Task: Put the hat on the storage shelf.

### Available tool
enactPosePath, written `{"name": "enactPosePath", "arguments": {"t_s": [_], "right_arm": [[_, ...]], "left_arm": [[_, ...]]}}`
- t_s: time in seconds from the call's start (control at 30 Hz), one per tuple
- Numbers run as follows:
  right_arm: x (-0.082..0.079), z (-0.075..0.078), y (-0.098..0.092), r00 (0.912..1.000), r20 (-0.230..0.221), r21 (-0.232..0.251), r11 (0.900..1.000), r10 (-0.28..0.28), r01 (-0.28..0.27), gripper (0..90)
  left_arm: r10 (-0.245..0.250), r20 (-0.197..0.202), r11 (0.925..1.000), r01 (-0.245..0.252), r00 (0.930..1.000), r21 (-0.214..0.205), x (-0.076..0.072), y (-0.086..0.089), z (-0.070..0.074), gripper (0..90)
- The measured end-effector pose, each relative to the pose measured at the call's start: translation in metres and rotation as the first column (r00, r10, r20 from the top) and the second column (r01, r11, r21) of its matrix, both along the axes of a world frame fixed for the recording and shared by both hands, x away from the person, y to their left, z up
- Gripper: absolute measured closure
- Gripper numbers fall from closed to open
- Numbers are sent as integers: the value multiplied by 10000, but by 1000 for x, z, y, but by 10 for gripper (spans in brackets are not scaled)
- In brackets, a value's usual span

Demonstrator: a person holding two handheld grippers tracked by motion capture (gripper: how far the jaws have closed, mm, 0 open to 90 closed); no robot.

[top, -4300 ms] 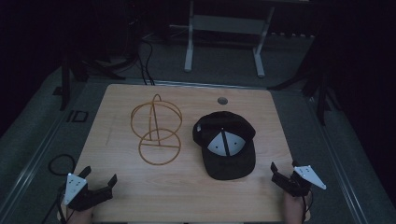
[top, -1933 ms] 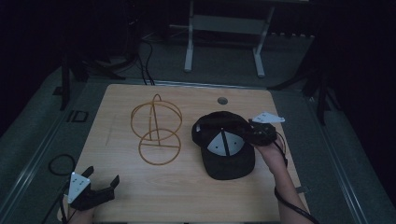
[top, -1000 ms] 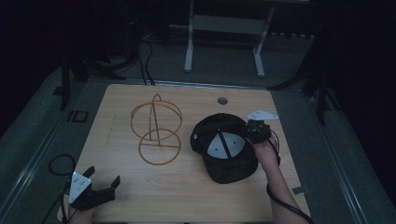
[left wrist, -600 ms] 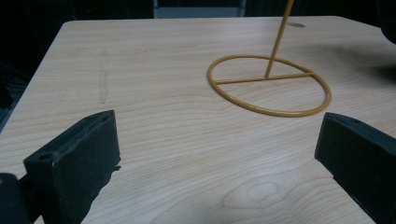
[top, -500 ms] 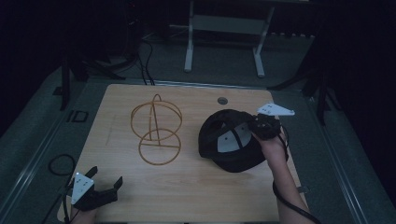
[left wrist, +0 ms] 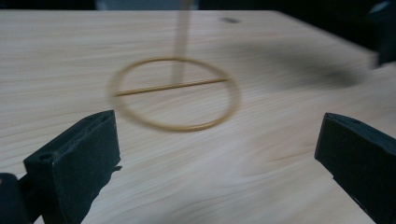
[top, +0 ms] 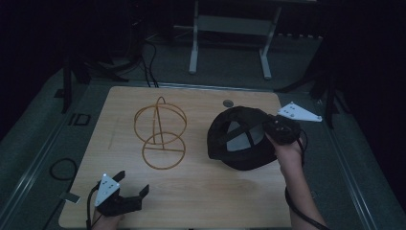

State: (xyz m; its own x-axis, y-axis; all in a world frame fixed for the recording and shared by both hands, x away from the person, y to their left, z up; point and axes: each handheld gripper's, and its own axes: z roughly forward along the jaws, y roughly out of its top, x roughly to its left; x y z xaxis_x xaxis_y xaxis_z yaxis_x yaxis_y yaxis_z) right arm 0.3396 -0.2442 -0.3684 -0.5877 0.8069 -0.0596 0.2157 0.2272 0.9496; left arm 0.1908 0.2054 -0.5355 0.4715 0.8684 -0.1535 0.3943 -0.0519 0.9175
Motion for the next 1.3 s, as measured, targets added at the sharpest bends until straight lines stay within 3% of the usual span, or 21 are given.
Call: {"name": "enactPosePath", "arguments": {"t_s": [0.03, 0.1, 0.17, 0.23, 0.3, 0.5, 0.53, 0.67, 0.9, 1.03, 1.07, 1.13, 1.2, 1.3], "right_arm": [[-3, 1, 0, 9999, 100, -13, 10000, 32, -32, 888], [-8, 2, 0, 9998, 199, -7, 10000, 68, -68, 888], [-11, 2, 0, 9996, 240, -8, 9999, 114, -114, 888], [-15, 2, -1, 9996, 238, 45, 9999, 161, -162, 888], [-18, 2, -1, 9995, 248, 140, 9997, 201, -205, 888], [-23, 0, -1, 9993, 311, 310, 9993, 203, -213, 888], [-23, 0, -1, 9993, 316, 286, 9993, 222, -231, 888], [-25, -1, 1, 9991, 335, 305, 9991, 272, -282, 888], [-27, 0, 6, 9981, 449, 344, 9985, 411, -427, 888], [-29, 2, 8, 9972, 524, 350, 9979, 525, -544, 888], [-29, 2, 8, 9971, 525, 377, 9976, 553, -573, 888], [-29, 2, 9, 9968, 514, 346, 9974, 612, -630, 887], [-30, 3, 9, 9964, 527, 338, 9971, 658, -676, 888], [-31, 3, 9, 9959, 518, 384, 9963, 748, -768, 888]], "left_arm": [[-466, -266, 9988, 461, 9986, -177, 2, -7, 3, 4], [-1400, -569, 9901, 1398, 9885, -80, 5, -21, 7, 4], [-1851, -683, 9826, 1857, 9803, 32, 8, -34, 9, 4], [-2271, -832, 9739, 2267, 9703, -141, 12, -45, 10, 3], [-2464, -995, 9691, 2466, 9640, -113, 17, -55, 13, 3], [-3043, -433, 9504, 3063, 9516, 538, 30, -83, 24, 4], [-3225, -359, 9447, 3240, 9459, 502, 33, -86, 26, 3], [-3431, -287, 9383, 3440, 9388, 354, 42, -102, 32, 4], [-3701, 134, 9279, 3689, 9289, 540, 57, -125, 46, 4], [-3723, 326, 9271, 3699, 9276, 608, 65, -135, 54, 21], [-3801, 352, 9236, 3773, 9243, 677, 67, -138, 55, 21], [-3758, 454, 9235, 3701, 9256, 1008, 70, -143, 58, 56], [-3829, 536, 9218, 3777, 9222, 872, 74, -147, 62, 62], [-3798, 574, 9232, 3743, 9233, 868, 79, -152, 66, 69]]}}
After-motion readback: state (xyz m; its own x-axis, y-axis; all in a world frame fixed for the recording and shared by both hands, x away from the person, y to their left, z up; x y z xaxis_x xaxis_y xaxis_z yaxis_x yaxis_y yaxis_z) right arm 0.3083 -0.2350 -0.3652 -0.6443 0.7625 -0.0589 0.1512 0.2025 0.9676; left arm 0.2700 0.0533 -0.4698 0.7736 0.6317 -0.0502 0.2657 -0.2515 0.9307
